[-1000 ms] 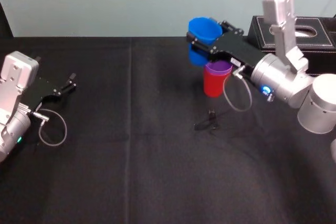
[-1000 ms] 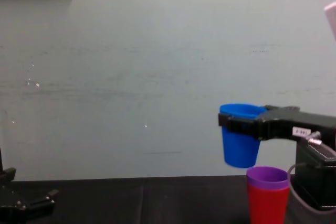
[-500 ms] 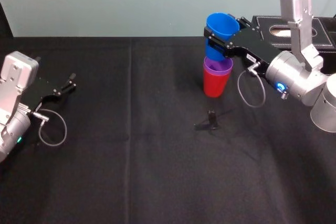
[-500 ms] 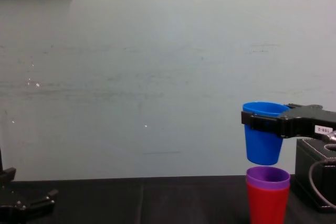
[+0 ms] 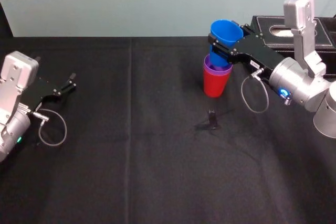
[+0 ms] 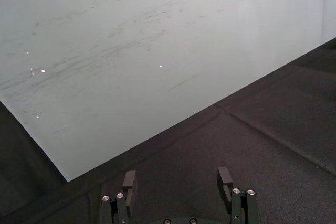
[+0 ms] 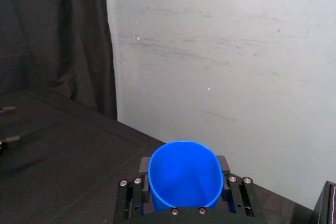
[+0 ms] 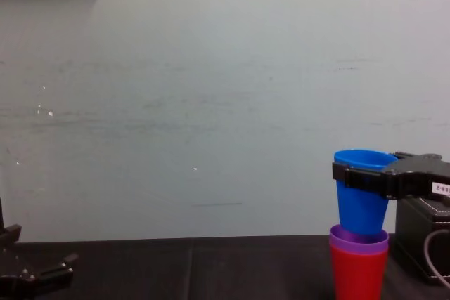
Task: Stack the three plastic cups sequentially using one hand.
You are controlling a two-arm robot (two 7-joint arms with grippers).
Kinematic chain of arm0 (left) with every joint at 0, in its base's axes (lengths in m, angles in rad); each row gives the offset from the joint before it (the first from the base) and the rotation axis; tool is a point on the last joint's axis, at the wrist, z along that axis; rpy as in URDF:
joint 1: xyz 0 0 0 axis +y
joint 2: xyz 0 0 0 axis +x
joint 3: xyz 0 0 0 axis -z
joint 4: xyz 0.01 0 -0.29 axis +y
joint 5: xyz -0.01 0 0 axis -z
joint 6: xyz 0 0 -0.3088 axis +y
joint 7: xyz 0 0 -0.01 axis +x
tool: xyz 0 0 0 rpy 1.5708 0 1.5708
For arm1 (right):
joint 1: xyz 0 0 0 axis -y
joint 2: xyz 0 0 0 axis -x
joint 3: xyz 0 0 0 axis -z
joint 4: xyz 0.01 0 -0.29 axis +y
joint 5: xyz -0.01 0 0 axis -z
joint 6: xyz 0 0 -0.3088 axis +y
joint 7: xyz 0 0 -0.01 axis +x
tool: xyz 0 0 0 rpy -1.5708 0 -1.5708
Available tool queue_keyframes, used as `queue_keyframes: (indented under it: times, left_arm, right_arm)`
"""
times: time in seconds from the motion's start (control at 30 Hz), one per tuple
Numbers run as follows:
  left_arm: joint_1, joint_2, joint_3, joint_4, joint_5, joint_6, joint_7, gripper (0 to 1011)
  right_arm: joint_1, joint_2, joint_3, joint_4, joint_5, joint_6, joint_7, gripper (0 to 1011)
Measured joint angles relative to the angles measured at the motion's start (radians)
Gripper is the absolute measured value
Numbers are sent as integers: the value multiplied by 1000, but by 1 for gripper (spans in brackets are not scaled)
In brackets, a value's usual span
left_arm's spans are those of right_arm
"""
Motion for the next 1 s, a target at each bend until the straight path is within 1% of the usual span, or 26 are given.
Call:
queue_keyframes:
  times: [0.27, 1.0]
  left_arm:
    - [0, 0, 0, 0, 0, 0, 0, 1005]
    - [0, 0, 0, 0, 0, 0, 0, 1005]
  right_arm:
    - [0, -2, -4, 12, -5, -6, 1, 734]
    - [4, -19, -12, 52, -41, -24, -6, 734]
